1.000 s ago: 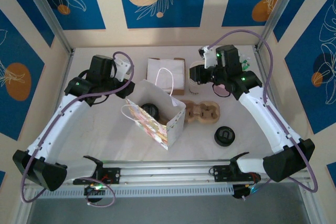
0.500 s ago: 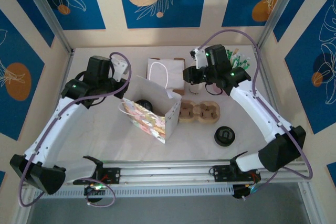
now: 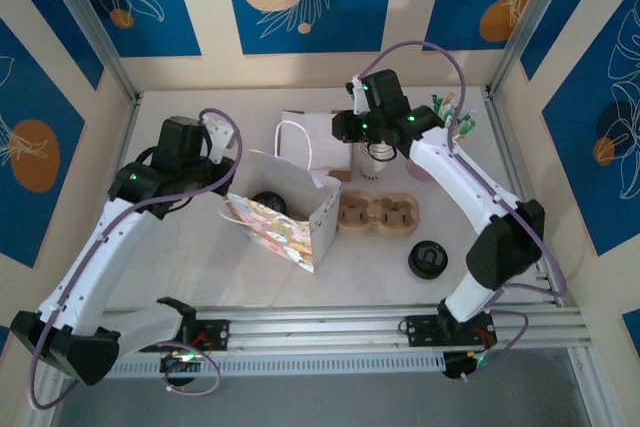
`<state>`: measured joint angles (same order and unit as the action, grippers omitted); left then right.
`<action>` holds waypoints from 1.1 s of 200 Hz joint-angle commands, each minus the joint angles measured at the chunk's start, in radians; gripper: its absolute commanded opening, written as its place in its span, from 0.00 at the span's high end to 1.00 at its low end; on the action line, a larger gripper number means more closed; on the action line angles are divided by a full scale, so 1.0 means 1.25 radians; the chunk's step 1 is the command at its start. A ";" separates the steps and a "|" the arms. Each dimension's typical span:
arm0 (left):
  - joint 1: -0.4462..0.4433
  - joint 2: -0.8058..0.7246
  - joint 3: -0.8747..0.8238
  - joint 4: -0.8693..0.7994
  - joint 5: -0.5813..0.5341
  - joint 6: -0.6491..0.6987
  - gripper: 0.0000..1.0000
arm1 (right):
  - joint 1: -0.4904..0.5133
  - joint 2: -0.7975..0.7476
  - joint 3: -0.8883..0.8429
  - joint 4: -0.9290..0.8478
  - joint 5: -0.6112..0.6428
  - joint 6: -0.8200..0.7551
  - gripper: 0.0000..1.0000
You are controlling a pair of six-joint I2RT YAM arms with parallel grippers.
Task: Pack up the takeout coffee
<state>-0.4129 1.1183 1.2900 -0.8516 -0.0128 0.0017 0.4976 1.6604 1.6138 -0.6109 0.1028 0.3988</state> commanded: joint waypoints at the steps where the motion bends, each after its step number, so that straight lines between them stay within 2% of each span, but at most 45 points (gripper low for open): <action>1: -0.006 -0.021 -0.015 -0.030 -0.022 -0.024 1.00 | 0.007 0.060 0.067 -0.034 0.067 0.050 0.74; 55: -0.006 -0.039 -0.015 -0.050 -0.043 -0.026 1.00 | 0.023 0.191 0.178 -0.036 0.076 0.061 0.72; 95: -0.006 -0.045 -0.015 -0.064 -0.053 -0.025 1.00 | 0.030 0.271 0.243 -0.047 0.091 0.082 0.66; 106: -0.006 -0.045 -0.013 -0.068 -0.055 -0.025 1.00 | 0.030 0.295 0.263 -0.053 0.093 0.089 0.60; 177: -0.006 -0.066 -0.018 -0.091 -0.095 -0.030 1.00 | 0.028 0.400 0.357 -0.078 0.119 0.116 0.58; 184: -0.006 -0.069 -0.018 -0.095 -0.100 -0.031 1.00 | 0.028 0.406 0.362 -0.076 0.121 0.117 0.54; 210: -0.006 -0.079 -0.020 -0.107 -0.117 -0.032 1.00 | 0.028 0.435 0.386 -0.085 0.125 0.111 0.52; 220: -0.006 -0.081 -0.021 -0.111 -0.122 -0.032 1.00 | 0.028 0.446 0.388 -0.083 0.128 0.110 0.46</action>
<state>-0.4129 1.0378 1.2758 -0.9531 -0.1234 -0.0238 0.5308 2.1792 2.0502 -0.7044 0.2405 0.5323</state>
